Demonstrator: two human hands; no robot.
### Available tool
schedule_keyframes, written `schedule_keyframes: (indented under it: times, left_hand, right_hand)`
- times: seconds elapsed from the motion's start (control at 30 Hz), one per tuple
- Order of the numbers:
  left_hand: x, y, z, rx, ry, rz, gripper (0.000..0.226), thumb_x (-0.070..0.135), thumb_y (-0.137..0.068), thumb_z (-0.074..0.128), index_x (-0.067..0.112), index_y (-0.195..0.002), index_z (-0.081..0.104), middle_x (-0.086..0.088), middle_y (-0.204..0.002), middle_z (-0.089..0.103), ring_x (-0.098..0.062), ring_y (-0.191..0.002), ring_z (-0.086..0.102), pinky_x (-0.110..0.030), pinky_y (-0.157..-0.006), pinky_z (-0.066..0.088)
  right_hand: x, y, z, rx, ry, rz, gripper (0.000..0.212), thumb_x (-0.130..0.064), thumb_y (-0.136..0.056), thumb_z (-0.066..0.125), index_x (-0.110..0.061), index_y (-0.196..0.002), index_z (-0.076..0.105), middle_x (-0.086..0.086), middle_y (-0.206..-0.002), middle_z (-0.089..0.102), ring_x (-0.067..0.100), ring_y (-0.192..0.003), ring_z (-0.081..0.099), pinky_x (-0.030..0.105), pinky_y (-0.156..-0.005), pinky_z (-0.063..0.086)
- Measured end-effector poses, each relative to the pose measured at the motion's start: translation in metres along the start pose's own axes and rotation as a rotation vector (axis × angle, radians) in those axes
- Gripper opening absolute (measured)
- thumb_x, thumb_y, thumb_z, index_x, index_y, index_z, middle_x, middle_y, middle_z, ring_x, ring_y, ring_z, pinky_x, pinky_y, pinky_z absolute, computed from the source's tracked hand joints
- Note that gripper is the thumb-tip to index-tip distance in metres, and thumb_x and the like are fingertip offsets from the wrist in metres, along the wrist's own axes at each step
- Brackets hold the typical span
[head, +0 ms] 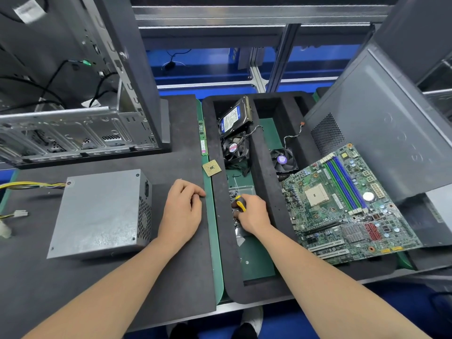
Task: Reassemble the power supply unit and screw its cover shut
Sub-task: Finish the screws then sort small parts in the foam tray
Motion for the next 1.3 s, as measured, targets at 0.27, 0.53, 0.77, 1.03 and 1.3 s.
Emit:
schedule_keyframes:
  times: [0.27,0.53,0.77,1.03,1.3]
  left_hand:
    - [0.000,0.000,0.000,0.010,0.003,0.010,0.026,-0.002,-0.095,0.057,0.021,-0.091,0.068,0.013,-0.098,0.050,-0.004,-0.092,0.052,-0.014,-0.081,0.037]
    - [-0.001,0.000,0.001,0.013,0.012,0.008,0.024,-0.001,-0.096,0.057,0.019,-0.091,0.068,0.011,-0.099,0.050,-0.004,-0.091,0.051,-0.012,-0.081,0.036]
    - [0.001,-0.003,-0.001,-0.069,0.017,-0.014,0.015,0.012,-0.096,0.063,0.026,-0.098,0.069,0.012,-0.102,0.049,0.000,-0.094,0.050,-0.007,-0.081,0.035]
    - [0.022,-0.024,-0.023,-0.202,0.218,-0.362,0.021,0.019,-0.099,0.057,0.027,-0.115,0.068,0.009,-0.102,0.068,-0.011,-0.099,0.064,-0.024,-0.077,0.045]
    - [0.006,-0.015,-0.047,-0.301,-0.003,-0.347,0.031,0.007,-0.099,0.052,0.018,-0.125,0.065,-0.002,-0.125,0.065,-0.018,-0.111,0.061,-0.026,-0.094,0.045]
  right_hand:
    - [-0.002,0.000,0.002,-0.005,0.064,-0.016,0.010,-0.009,-0.098,0.069,0.000,-0.095,0.068,0.017,-0.101,0.070,0.029,-0.086,0.063,0.032,-0.072,0.048]
    - [-0.001,0.001,-0.001,0.052,-0.005,0.034,0.018,-0.020,-0.105,0.059,-0.002,-0.105,0.062,0.020,-0.110,0.063,0.031,-0.091,0.057,0.030,-0.072,0.035]
    - [-0.028,0.012,-0.021,0.102,-0.129,-0.045,0.017,-0.024,-0.107,0.056,-0.010,-0.098,0.060,0.011,-0.099,0.067,0.027,-0.087,0.057,0.033,-0.073,0.039]
    - [-0.090,0.028,-0.044,0.150,-0.089,-0.210,0.015,-0.025,-0.103,0.060,-0.012,-0.106,0.068,0.010,-0.106,0.069,0.029,-0.098,0.062,0.038,-0.083,0.047]
    - [-0.064,0.022,-0.061,0.221,-0.084,0.011,0.024,-0.021,-0.105,0.055,-0.002,-0.101,0.069,0.012,-0.092,0.065,0.036,-0.095,0.064,0.032,-0.073,0.041]
Point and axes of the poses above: each hand's wrist, its own y-axis away from the middle knuckle, its own z-axis out of the palm, x = y × z, the point moved 3 cm from there along -y, towards the middle knuckle
